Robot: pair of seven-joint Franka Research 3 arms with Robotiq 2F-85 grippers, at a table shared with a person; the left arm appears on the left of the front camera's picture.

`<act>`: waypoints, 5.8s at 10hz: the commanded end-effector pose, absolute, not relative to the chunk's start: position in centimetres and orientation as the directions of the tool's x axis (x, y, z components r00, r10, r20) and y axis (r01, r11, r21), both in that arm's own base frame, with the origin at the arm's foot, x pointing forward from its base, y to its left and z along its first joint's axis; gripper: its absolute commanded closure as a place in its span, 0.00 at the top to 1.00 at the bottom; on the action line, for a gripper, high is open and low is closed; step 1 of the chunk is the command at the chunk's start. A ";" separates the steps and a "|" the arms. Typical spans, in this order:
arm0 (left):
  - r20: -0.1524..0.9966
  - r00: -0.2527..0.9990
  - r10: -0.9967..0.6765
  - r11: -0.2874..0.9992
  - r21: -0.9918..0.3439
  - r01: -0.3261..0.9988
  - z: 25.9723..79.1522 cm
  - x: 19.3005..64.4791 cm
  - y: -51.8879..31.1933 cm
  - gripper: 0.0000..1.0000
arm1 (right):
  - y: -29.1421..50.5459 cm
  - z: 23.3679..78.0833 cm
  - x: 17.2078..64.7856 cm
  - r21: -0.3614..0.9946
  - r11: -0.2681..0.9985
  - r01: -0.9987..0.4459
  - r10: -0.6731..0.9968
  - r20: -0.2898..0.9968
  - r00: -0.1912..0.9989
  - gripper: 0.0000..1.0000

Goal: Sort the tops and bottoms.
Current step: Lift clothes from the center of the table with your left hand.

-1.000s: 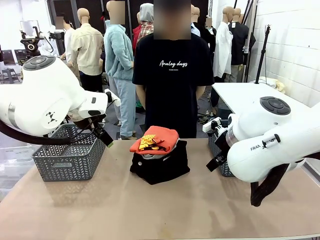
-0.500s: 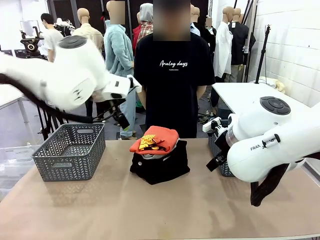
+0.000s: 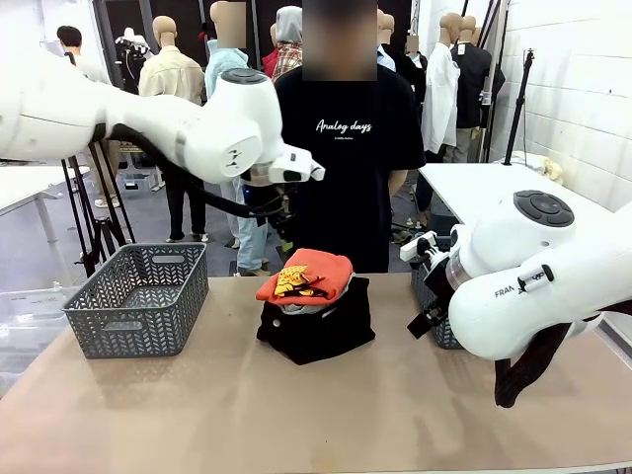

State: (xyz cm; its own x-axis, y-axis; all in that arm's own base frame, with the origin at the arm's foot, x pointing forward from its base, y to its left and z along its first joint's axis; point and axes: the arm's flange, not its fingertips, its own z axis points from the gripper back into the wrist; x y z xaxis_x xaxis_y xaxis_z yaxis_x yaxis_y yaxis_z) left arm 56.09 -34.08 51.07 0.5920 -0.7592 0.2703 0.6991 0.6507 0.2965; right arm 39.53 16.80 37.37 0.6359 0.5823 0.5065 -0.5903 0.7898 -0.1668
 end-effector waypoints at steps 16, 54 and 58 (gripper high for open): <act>0.106 0.949 -0.298 0.954 -0.007 0.301 47.4 64.6 -40.4 1.00 | 16.8 37.3 39.5 -0.164 0.792 -0.589 0.580 0.507 0.638 1.00; 0.261 0.940 -0.220 0.974 0.004 0.227 64.2 59.2 -36.3 0.00 | 16.8 37.3 39.5 -0.164 0.792 -0.589 0.580 0.507 0.638 1.00; 0.261 0.940 -0.220 0.974 0.004 0.227 64.2 59.2 -36.3 0.00 | 16.8 37.3 39.5 -0.164 0.792 -0.589 0.580 0.507 0.638 1.00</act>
